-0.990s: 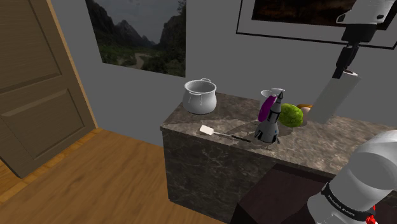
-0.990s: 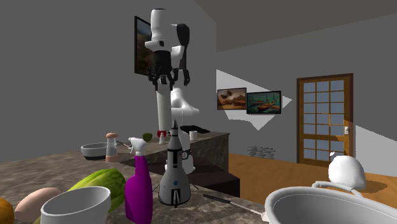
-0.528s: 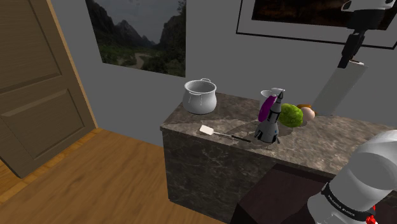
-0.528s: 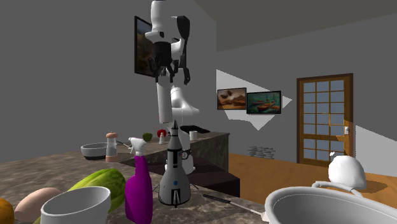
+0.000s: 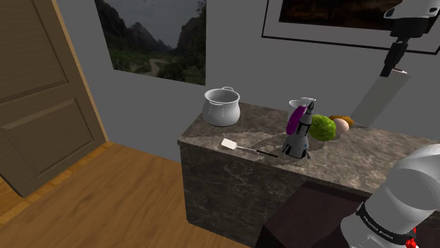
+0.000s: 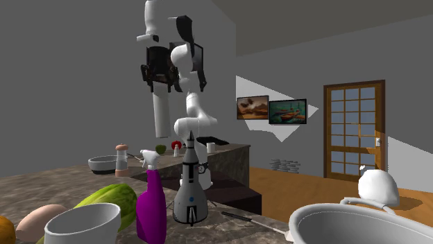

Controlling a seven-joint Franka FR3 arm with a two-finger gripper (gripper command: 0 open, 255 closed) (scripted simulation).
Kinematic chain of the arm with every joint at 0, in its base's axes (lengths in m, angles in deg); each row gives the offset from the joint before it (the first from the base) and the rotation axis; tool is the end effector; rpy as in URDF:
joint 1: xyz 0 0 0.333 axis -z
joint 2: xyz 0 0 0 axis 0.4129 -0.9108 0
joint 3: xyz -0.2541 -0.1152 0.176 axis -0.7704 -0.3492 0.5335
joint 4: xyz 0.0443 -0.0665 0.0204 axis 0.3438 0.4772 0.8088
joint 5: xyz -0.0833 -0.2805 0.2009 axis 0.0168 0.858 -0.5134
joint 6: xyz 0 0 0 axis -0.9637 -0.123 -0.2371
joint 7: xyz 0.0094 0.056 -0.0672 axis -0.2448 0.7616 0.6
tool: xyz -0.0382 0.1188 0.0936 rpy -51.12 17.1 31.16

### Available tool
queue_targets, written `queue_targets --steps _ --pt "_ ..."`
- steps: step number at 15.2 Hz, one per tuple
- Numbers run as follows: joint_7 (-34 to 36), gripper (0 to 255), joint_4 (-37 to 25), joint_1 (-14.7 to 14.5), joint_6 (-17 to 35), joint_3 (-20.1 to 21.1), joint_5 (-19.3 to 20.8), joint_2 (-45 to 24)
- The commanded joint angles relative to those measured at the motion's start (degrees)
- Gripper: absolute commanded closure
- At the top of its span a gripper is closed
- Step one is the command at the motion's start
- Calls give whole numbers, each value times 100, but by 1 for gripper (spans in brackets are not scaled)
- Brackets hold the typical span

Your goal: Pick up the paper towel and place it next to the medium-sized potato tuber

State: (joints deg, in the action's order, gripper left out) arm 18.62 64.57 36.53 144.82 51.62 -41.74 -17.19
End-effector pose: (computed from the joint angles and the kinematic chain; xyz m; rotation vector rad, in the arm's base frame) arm 0.1747 -0.2164 0.6064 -3.0701 -0.0476 0.1110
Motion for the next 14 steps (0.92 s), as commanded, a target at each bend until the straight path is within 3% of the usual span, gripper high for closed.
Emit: queue_targets --steps 1,8,14 --pt "-275 255 -84 1 165 -290 144 -195" --pt "-1215 255 -494 -73 769 -1342 411 -1025" --pt "-2163 255 -1102 -251 1297 -2399 227 -2076"
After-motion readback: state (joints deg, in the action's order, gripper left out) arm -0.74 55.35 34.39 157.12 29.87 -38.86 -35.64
